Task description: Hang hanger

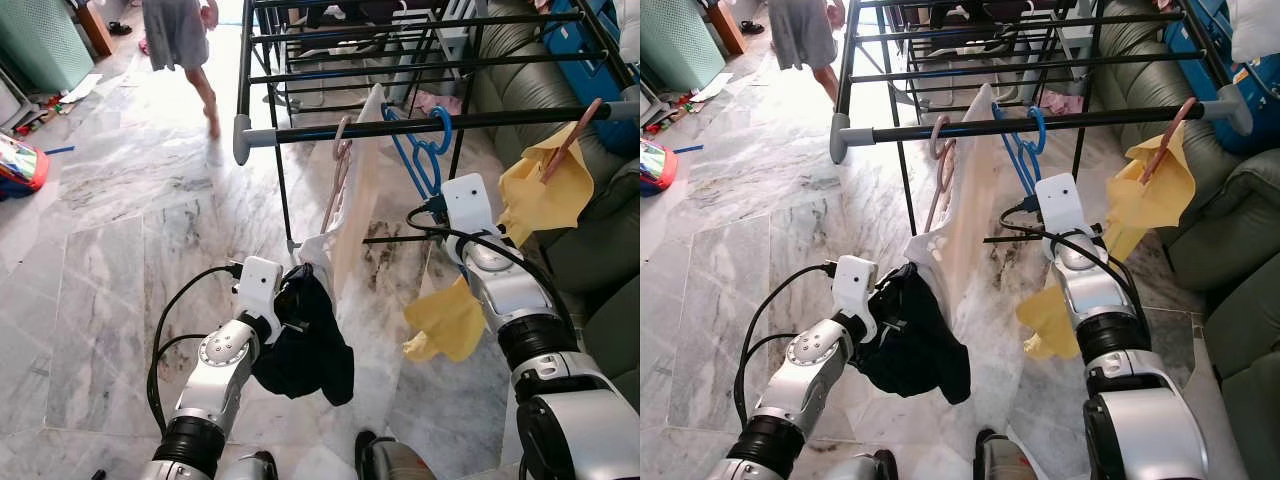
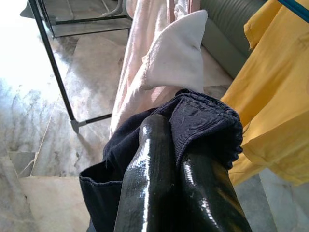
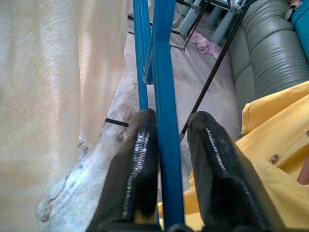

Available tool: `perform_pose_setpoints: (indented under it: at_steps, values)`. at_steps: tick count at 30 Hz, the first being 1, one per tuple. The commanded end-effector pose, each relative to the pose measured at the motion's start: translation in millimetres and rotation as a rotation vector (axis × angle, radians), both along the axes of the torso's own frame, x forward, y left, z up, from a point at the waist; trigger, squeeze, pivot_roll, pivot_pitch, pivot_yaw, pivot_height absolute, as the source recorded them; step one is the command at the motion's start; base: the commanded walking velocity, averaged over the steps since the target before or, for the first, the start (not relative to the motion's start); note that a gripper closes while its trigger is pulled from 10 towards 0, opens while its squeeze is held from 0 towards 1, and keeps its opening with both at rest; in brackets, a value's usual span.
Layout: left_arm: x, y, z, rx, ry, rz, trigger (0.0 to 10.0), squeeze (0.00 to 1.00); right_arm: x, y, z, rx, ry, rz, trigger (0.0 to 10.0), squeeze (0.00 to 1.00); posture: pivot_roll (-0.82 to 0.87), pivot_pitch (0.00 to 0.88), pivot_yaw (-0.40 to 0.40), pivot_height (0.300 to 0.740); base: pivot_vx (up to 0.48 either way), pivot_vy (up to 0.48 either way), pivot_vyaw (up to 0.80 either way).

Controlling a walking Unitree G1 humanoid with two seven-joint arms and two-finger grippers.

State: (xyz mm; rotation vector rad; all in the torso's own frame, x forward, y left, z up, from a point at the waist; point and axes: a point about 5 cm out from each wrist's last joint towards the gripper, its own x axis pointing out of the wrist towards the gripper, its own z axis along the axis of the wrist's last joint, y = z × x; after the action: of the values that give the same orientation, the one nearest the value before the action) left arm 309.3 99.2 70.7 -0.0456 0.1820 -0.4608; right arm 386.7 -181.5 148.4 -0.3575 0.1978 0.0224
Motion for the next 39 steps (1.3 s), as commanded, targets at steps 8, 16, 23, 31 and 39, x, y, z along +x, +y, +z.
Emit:
perform_pose_setpoints:
  at_steps: [8,16,23,31,39]
  values:
    - [-1.9,2.1,-5,0.015,0.024,0.002,10.0,0.0,0.2,-4.9,-1,0.033,0.017,0.001,0.0,0.0,-0.19,0.199,0.065,0.74,0.0,0.0,0.0]
    - [-0.6,1.7,-5,0.015,0.024,0.007,10.0,0.0,-0.5,-11.9,0,0.035,0.022,-0.005,0.0,0.0,-0.2,0.192,0.062,0.74,0.0,0.0,0.0]
    - [1.0,1.6,-5,0.016,0.02,0.017,10.0,0.0,-3.0,-6.0,23,0.084,-0.121,0.023,0.0,0.0,-0.19,0.177,0.054,0.74,0.0,0.0,0.0]
    - [3.2,3.0,-3,0.018,0.004,0.037,10.0,0.0,-28.0,4.2,32,0.101,-0.291,0.063,4.6,0.0,-0.19,0.168,0.052,0.74,0.0,0.0,0.0]
    - [3.5,5.6,-1,0.01,-0.008,0.05,10.0,0.0,-65.8,4.7,15,0.105,-0.324,0.013,10.0,0.0,-0.2,0.179,0.056,0.74,0.0,0.0,0.0]
